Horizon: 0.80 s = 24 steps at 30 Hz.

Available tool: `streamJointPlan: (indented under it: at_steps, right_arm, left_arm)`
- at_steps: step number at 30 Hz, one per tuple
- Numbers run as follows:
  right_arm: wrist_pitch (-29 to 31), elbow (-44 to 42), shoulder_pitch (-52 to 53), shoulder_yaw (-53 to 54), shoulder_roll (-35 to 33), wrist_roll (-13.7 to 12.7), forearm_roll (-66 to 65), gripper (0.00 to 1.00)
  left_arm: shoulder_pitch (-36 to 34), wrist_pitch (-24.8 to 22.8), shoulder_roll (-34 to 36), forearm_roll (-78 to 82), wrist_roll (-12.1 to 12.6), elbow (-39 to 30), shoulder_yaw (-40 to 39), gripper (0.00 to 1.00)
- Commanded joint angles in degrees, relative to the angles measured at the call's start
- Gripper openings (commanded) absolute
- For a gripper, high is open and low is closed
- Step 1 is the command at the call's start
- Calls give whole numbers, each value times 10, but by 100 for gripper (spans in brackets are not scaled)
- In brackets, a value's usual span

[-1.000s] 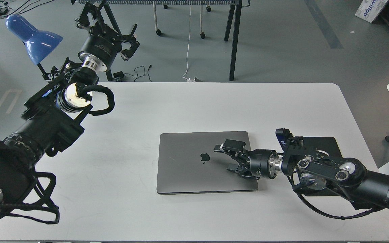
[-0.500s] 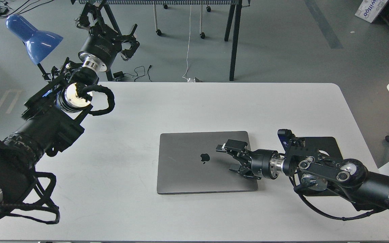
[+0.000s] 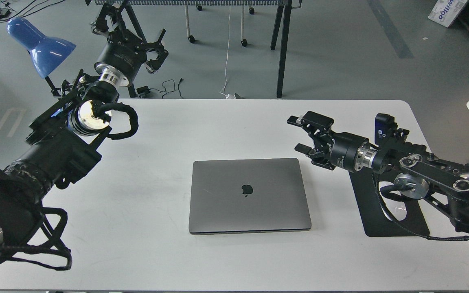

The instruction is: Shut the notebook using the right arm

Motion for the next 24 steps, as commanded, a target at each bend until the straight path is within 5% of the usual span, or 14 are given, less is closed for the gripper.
streamJointPlan:
  at_steps: [1,11,18,24]
  right_arm:
    - [-7,-9,-7,107,-4,0,19,100]
    - [-2,-118,-12,302,11,0,177,100]
    - [-8,-160,-28,304,18,-8,336,100]
    - [-4,-173,-49,298,18,-4,347,100]
  left_arm:
    - [-1,0,0,0,1,0,0,100]
    - [0,0,0,0,1,0,0,100]
    - [0,0,1,-1,6,0,-3,100]
    - [0,0,1,-1,5,0,-7,100]
